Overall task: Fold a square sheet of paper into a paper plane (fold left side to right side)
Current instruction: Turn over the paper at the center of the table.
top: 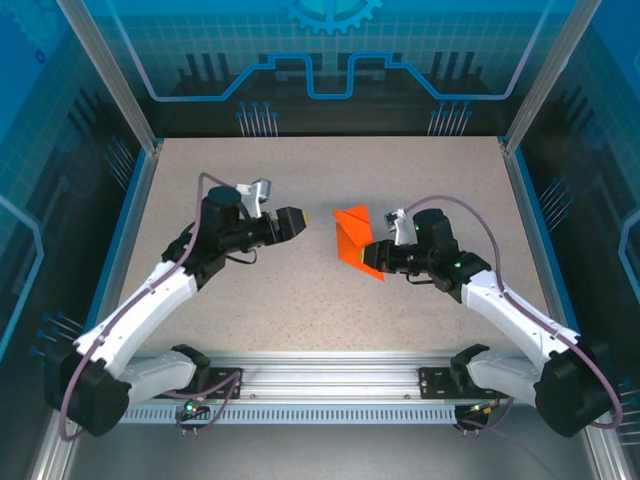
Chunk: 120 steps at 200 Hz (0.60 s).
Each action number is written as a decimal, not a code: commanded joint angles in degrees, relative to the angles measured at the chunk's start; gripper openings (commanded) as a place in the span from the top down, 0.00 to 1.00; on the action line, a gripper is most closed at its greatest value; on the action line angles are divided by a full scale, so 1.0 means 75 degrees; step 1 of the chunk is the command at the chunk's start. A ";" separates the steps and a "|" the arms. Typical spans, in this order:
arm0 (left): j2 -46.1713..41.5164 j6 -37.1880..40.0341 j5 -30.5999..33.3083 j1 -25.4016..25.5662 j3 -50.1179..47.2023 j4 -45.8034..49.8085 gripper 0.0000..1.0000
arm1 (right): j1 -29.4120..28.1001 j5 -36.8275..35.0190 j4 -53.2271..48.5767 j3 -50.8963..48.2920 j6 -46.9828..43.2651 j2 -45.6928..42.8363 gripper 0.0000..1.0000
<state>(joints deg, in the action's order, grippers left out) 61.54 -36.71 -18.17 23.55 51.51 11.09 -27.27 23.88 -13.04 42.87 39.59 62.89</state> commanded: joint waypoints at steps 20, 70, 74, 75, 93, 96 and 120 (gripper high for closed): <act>-0.0985 0.0651 0.2013 -0.0027 -0.0253 0.1300 0.20 | -0.1768 -0.4594 -0.3729 0.2176 -0.2583 0.0825 0.90; -0.2024 0.0509 0.3408 -0.0040 -0.0527 0.1784 0.18 | -0.3545 -0.9149 -0.6165 0.4337 -0.3484 0.3753 0.90; -0.2109 0.0501 0.3499 -0.0040 -0.0536 0.1830 0.17 | -0.3611 -0.9396 -0.6301 0.4457 -0.3486 0.3985 0.90; -0.2128 0.0501 0.3518 -0.0037 -0.0543 0.1840 0.17 | -0.3626 -0.9460 -0.6336 0.4491 -0.3486 0.4052 0.90; -0.2376 0.0546 0.3738 -0.0038 -0.0558 0.1972 0.15 | -0.3881 -1.0185 -0.6831 0.4919 -0.3514 0.5042 0.90; -0.2405 0.0563 0.3765 -0.0042 -0.0553 0.1993 0.15 | -0.3924 -1.0286 -0.6884 0.4962 -0.3519 0.5200 0.90; -0.2467 0.0606 0.3858 -0.0053 -0.0510 0.2149 0.14 | -0.4244 -1.0781 -0.7168 0.5281 -0.3554 0.6260 0.90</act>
<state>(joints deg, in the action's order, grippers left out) 43.66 -33.87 7.03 23.51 48.10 24.53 -56.58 -45.71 -58.46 79.44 14.61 104.16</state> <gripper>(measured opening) 0.857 0.099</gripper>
